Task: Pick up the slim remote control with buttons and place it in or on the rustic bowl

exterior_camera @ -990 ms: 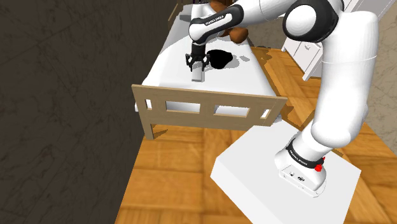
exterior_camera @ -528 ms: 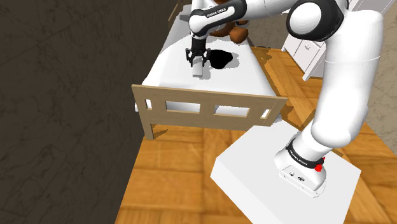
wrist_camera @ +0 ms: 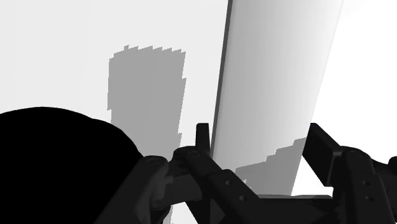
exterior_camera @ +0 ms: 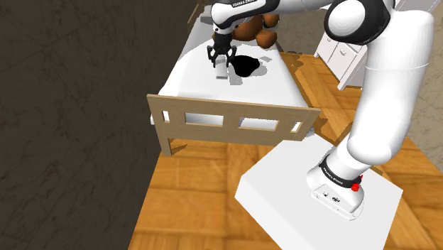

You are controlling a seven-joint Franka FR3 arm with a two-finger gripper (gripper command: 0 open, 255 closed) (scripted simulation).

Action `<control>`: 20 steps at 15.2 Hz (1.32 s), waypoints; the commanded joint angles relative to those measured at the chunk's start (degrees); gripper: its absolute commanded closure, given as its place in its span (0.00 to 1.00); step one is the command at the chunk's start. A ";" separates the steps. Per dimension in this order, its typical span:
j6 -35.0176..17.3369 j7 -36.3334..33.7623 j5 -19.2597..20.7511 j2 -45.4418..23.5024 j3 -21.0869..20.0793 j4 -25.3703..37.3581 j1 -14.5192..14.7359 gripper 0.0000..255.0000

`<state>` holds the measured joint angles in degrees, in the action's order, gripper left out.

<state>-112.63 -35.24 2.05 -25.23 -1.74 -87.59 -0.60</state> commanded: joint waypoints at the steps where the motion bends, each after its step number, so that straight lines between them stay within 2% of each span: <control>1: 1.45 0.16 -0.04 0.45 0.02 1.00 -0.08 1.00; 18: 13.71 0.44 -0.16 1.50 -0.03 12.22 0.01 1.00; 20: 13.75 2.80 -0.43 1.55 0.63 12.26 -1.70 1.00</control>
<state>-99.16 -33.21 1.70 -23.58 -1.32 -75.72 -1.76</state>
